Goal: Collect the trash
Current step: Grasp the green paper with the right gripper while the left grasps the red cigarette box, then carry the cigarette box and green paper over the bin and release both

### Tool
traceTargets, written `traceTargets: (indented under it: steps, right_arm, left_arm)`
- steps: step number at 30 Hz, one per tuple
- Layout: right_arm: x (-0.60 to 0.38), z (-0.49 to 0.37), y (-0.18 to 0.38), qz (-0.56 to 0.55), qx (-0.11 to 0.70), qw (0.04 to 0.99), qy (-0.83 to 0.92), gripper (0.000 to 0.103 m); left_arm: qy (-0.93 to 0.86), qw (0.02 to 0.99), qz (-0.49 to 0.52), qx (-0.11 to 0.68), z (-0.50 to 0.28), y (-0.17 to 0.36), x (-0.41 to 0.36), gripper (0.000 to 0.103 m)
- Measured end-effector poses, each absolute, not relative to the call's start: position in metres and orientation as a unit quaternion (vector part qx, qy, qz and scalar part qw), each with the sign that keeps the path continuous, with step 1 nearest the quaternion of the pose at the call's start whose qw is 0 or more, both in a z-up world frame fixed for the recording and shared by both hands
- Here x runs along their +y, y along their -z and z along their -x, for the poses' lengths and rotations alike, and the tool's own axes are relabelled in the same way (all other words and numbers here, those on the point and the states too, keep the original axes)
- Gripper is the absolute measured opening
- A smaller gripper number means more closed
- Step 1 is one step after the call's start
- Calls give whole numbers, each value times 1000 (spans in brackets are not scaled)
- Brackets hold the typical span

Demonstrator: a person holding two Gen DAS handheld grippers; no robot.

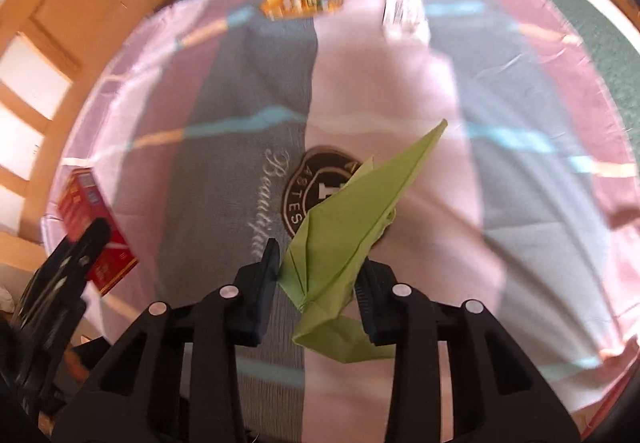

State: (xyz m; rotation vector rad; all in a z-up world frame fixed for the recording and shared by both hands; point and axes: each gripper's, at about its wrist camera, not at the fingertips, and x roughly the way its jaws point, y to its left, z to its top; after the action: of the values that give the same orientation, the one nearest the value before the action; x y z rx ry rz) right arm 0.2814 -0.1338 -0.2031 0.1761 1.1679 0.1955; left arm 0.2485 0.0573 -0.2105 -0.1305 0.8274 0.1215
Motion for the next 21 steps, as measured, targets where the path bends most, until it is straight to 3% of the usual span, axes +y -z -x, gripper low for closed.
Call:
traceTargets:
  steps: [10, 21]
  right_arm:
    - [-170, -153, 81, -42, 379, 917, -115, 36]
    - [-187, -54, 39, -26, 313, 945, -94, 37]
  left_arm:
    - [18, 948, 21, 317, -164, 122, 16, 65]
    - [70, 962, -15, 262, -72, 51, -22, 65]
